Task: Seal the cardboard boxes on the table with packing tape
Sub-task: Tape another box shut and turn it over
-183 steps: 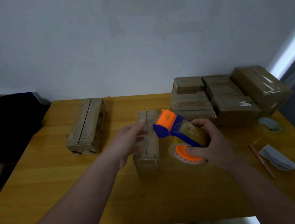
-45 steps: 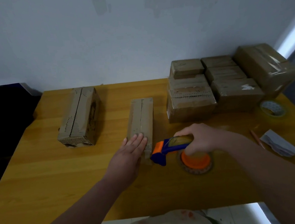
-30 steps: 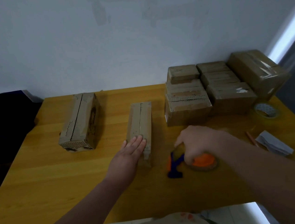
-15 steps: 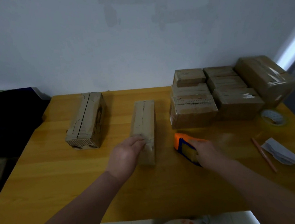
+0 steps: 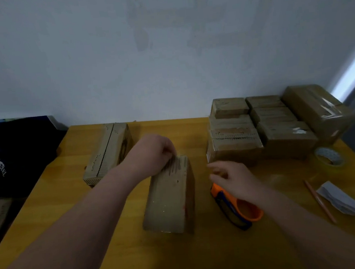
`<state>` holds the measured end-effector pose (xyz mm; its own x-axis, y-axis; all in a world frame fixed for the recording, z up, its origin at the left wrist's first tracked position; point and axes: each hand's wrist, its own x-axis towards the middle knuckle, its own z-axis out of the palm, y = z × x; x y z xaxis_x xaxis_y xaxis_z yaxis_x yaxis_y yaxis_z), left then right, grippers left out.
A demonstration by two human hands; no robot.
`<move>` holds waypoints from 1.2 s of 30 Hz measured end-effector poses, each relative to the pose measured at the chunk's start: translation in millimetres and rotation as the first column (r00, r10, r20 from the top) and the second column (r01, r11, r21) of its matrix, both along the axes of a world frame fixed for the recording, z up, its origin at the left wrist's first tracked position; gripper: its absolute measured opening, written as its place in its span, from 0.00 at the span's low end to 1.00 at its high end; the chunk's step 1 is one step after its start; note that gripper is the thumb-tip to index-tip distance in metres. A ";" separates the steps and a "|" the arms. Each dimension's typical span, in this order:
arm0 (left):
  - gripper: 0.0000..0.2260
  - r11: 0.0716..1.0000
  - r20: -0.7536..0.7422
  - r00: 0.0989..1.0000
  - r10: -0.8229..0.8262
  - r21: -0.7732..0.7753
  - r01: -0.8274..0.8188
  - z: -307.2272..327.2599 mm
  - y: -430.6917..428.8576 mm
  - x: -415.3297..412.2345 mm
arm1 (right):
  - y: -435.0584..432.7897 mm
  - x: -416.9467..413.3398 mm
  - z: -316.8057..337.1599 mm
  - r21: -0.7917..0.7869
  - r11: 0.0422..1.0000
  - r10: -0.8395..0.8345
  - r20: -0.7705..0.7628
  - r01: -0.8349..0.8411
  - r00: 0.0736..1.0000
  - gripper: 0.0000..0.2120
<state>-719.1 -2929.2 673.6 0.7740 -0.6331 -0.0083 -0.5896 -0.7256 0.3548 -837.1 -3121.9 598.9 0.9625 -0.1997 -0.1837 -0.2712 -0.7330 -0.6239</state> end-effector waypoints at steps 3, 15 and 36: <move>0.07 1.000 -0.077 0.997 -0.001 -0.027 -0.001 -8.8 -5.3 -4.4 | 14.7 6.1 12.8 0.210 0.978 -0.006 0.055 -0.006 0.998 0.19; 0.30 0.849 -0.463 0.847 0.261 -0.307 -0.429 -59.9 7.9 -33.3 | 28.8 10.1 8.8 0.542 0.829 -0.143 -0.031 0.137 0.989 0.16; 0.18 0.812 -0.513 0.834 0.203 -0.388 -0.436 -78.8 8.2 -35.0 | 24.2 33.4 -3.8 0.696 0.608 -0.312 -0.233 0.382 0.921 0.07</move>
